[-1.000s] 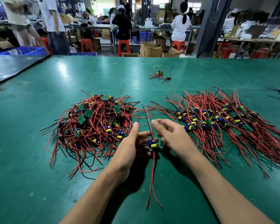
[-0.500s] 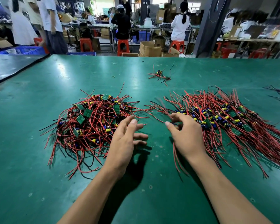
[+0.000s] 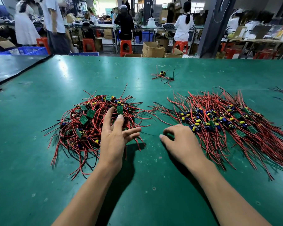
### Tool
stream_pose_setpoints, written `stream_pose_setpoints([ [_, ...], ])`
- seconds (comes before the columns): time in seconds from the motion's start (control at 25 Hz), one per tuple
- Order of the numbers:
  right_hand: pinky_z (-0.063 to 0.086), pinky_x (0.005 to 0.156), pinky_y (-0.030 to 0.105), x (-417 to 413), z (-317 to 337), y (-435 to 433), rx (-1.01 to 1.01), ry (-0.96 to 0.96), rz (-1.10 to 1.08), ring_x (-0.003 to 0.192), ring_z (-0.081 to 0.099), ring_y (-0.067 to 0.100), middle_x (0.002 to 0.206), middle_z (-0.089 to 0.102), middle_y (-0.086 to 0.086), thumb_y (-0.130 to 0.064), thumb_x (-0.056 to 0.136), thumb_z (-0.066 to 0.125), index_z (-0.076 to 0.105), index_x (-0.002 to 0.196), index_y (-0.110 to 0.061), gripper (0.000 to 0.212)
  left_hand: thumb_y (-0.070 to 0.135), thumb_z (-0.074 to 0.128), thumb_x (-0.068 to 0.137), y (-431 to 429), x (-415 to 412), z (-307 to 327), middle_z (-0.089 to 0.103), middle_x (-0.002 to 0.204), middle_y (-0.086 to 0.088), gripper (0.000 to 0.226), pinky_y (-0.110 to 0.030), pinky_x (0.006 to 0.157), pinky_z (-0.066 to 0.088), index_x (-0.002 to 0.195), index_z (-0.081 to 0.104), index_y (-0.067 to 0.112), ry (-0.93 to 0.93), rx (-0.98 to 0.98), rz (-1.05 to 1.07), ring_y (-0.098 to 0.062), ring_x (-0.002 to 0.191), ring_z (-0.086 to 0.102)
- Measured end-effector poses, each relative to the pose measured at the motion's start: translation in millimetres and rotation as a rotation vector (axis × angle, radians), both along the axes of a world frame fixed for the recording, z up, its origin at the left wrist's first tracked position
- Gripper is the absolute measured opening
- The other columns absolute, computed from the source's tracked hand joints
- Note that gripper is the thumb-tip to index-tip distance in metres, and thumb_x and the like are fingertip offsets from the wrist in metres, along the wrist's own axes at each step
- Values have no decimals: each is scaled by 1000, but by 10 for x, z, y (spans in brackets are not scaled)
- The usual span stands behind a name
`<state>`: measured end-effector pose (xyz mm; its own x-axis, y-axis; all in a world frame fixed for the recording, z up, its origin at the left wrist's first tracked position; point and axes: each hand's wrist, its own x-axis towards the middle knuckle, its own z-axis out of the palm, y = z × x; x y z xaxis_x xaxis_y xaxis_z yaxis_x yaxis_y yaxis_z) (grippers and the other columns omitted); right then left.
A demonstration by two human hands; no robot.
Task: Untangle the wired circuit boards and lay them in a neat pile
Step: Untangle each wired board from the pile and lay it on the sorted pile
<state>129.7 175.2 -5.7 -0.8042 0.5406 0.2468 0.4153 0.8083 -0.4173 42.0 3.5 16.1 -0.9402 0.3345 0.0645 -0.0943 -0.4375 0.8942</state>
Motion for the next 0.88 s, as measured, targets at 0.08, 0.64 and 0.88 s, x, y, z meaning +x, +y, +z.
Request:
stream_pose_setpoints([
  [0.08, 45, 98, 36, 29, 12, 116, 8, -5, -76, 115, 55, 28, 122, 65, 6, -42, 91, 65, 73, 113, -21, 31, 23, 46, 103, -10, -14, 3, 42, 140, -14, 48, -40, 73, 61, 143, 32, 45, -37, 50, -13, -39, 83, 73],
  [0.64, 41, 96, 35, -25, -100, -225, 18, 79, 176, 112, 52, 20, 111, 63, -4, -41, 92, 64, 74, 107, -24, 24, 8, 53, 97, -38, -143, -94, 62, 121, -12, 68, -34, 55, 59, 154, 18, 15, -186, -144, -87, -34, 70, 73],
  [0.88, 40, 95, 34, -29, -116, -205, -23, 100, 175, 110, 52, 19, 108, 64, -5, -38, 90, 68, 75, 103, -24, 20, 4, 50, 97, -69, -167, -124, 70, 98, -18, 53, -33, 50, 57, 146, 33, 14, -105, -220, -11, -32, 58, 69],
])
